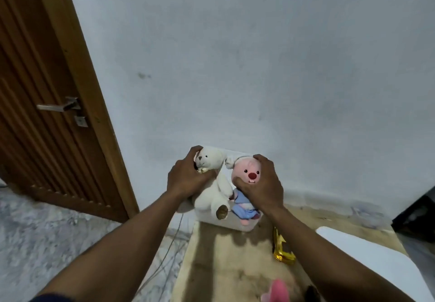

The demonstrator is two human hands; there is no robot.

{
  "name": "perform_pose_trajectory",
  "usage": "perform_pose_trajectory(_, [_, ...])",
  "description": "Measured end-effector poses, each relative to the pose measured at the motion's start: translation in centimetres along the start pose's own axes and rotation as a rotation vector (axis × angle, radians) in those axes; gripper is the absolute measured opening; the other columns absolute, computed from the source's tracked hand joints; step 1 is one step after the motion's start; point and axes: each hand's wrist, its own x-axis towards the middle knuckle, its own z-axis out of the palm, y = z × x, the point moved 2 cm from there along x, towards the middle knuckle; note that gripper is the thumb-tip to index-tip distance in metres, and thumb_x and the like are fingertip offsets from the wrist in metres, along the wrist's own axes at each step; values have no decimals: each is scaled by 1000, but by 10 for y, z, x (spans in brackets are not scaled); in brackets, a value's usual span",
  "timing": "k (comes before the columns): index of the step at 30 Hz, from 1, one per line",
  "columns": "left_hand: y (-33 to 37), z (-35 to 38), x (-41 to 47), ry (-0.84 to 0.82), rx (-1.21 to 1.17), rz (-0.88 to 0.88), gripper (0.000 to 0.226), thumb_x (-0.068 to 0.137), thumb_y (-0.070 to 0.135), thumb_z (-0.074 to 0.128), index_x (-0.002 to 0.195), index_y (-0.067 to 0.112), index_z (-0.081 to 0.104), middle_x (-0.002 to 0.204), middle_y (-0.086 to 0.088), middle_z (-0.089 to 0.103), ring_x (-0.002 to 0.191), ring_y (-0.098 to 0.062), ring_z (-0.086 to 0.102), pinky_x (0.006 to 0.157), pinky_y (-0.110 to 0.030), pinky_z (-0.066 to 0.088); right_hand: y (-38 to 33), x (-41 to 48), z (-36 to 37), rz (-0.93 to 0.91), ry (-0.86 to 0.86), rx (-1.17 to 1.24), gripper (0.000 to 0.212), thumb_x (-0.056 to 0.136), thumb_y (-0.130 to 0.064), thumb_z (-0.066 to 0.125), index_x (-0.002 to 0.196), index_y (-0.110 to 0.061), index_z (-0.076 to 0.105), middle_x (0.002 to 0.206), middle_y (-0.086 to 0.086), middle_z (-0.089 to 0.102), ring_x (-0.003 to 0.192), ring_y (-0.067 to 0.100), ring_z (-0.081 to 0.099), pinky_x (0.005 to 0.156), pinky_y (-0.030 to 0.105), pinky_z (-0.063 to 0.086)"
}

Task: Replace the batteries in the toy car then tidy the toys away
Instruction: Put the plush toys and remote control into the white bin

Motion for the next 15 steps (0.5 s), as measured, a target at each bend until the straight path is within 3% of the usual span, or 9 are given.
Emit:
perform_pose_trajectory(6, [10, 29, 70, 26, 146, -42, 66, 69, 62, 65, 128, 46, 40, 104, 5, 71, 99, -29, 66, 80, -34, 52, 20, 75, 25, 96, -148, -133, 83, 64, -63, 76, 136, -39, 42, 139, -10, 41, 112, 21, 59, 91, 36, 53])
perform_pose_trajectory(11, [-17, 77, 103, -126, 262, -129, 72, 74, 56, 68, 139, 41, 41, 123, 4, 67, 117, -28, 61, 92, -34, 45, 58, 104, 70, 191, -404, -218, 90, 65, -54, 80, 143, -30, 42, 138, 1, 50, 121, 24, 55, 97, 34, 47])
perform_pose_trajectory(15, [-45, 104, 116, -231, 308, -214, 73, 71, 55, 70, 137, 37, 43, 120, 0, 69, 116, -30, 61, 92, -35, 48, 82, 110, 97, 258, -493, -263, 86, 65, -58, 80, 137, -26, 46, 133, 2, 56, 118, 25, 57, 94, 33, 48])
